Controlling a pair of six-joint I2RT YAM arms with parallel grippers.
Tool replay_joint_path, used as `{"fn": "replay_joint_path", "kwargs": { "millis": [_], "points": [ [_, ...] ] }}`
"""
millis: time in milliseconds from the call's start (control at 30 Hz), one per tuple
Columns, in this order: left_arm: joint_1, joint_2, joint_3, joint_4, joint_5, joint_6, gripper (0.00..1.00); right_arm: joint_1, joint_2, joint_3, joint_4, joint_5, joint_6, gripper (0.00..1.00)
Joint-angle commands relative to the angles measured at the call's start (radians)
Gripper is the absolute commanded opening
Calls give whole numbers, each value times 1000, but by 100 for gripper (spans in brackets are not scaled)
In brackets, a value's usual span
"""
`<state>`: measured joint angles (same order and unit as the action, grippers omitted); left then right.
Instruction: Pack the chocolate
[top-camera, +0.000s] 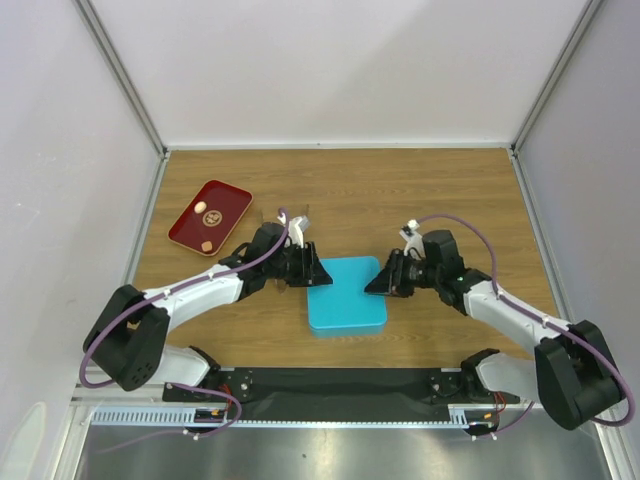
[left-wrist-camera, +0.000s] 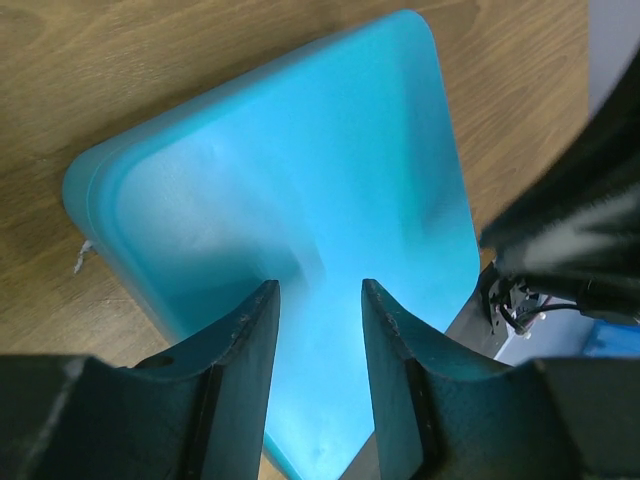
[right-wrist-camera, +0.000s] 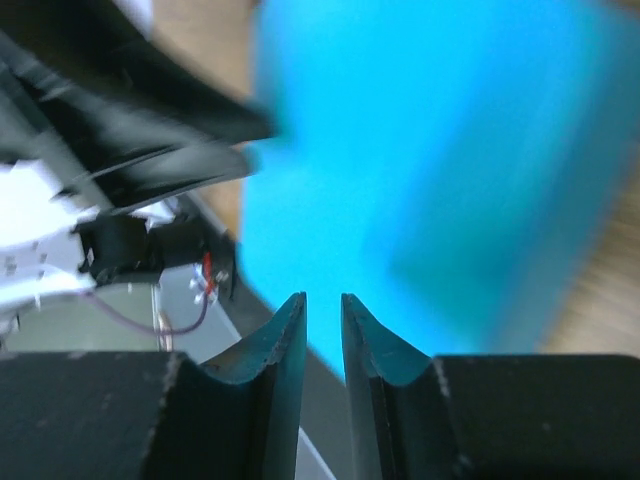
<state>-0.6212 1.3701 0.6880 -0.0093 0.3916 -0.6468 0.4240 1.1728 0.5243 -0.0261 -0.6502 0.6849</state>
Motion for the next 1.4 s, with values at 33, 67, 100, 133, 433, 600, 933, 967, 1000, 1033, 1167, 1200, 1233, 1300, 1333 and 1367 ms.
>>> {"fn": "replay_joint_path", "kwargs": {
  "millis": [33,67,100,133,433,600,933,967,1000,1033,1167,1200,1233,1300,1333,1367],
  "points": [
    [-6,-25,-12,-9,-28,-5,45,134,-24,66,72,96,65,26],
    [-6,-17,-12,-5,-19,-8,45,178,-15,65,95,101,96,26],
    [-6,-13,-13,3,-11,-16,45,206,-6,60,118,106,111,26],
    [-8,-12,-13,6,-10,-19,45,231,17,59,138,121,125,26],
    [-8,-17,-16,6,-7,-27,46,415,211,-18,405,162,242,25],
    [-8,-19,-22,5,-5,-30,46,420,214,3,356,188,229,25],
    [-8,-25,-15,-4,-8,-31,46,507,255,128,380,213,240,24],
    [-8,-20,-15,-1,-8,-31,46,513,267,123,388,225,237,24],
    [-8,-20,-16,-1,-10,-34,46,516,284,96,396,257,237,24],
    [-8,-17,-16,-3,-11,-33,46,518,315,76,432,262,249,24],
    [-8,-20,-15,-18,-20,-25,46,530,369,22,511,242,285,24],
    [-8,-26,-15,-20,-22,-24,46,541,364,42,480,244,268,24],
    [-8,-28,-13,-24,-26,-22,46,544,355,54,456,250,252,24],
    [-8,-29,2,-37,-31,-16,46,547,312,84,370,274,213,24],
    [-8,-31,13,-47,-30,-16,46,547,300,114,342,280,202,24],
    [-6,-32,18,-47,-28,-11,46,547,265,132,315,294,188,24]
  ]
}}
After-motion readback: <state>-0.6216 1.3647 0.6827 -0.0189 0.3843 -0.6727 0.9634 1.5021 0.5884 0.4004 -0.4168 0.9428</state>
